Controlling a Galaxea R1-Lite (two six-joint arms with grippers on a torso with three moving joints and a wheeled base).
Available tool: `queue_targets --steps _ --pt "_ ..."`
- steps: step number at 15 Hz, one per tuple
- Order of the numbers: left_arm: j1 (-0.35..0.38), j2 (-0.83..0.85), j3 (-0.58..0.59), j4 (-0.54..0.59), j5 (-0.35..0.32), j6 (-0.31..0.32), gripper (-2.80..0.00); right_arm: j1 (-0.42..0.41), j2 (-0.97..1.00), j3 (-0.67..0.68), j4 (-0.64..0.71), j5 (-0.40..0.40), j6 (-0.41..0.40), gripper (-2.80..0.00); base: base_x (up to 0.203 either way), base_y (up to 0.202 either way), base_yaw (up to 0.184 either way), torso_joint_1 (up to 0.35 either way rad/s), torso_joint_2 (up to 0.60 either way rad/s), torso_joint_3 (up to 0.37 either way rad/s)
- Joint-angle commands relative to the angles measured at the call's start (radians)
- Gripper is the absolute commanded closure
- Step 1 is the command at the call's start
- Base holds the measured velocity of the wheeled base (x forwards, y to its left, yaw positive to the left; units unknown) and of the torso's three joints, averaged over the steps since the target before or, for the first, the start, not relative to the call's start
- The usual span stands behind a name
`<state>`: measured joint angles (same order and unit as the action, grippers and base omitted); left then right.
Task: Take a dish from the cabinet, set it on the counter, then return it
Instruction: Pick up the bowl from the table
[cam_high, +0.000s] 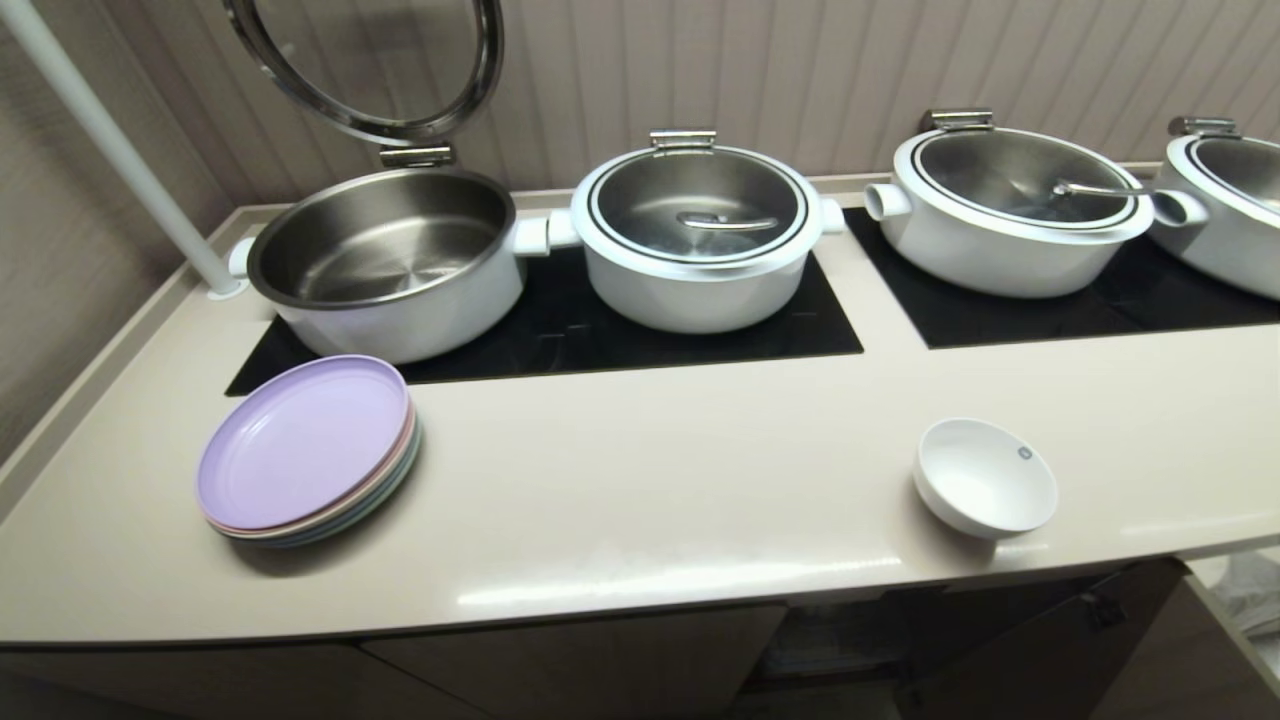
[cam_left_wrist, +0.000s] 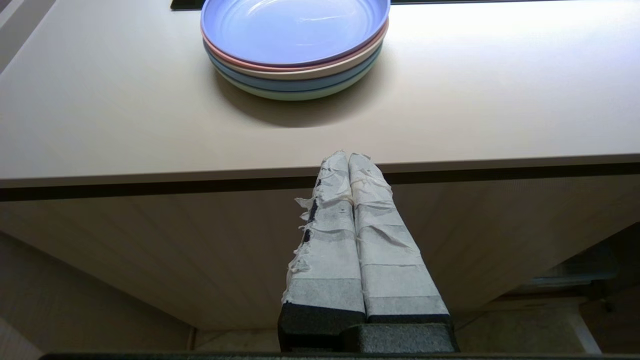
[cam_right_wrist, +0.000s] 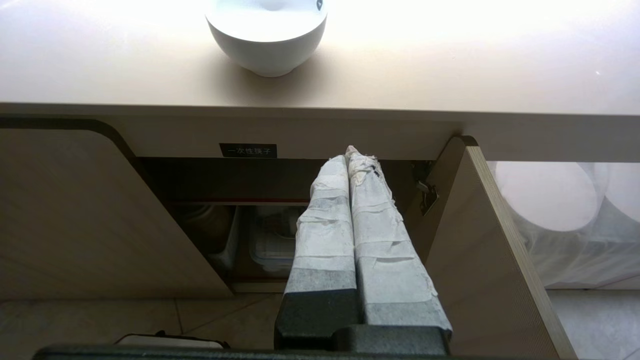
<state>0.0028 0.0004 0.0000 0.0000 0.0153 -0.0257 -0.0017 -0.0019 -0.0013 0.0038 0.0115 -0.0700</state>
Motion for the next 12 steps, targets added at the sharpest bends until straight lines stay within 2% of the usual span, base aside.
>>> queue_targets --steps 1,12 --pt "0.000 0.000 0.000 0.000 0.000 0.000 0.00 0.000 0.003 0.000 0.000 -0.001 0.009 0.00 0.000 0.000 0.000 0.000 0.00 0.000" --pt "0.000 0.000 0.000 0.000 0.000 0.000 0.00 0.000 0.002 0.000 -0.004 0.004 0.013 0.00 0.000 0.000 0.000 0.000 0.00 0.000"
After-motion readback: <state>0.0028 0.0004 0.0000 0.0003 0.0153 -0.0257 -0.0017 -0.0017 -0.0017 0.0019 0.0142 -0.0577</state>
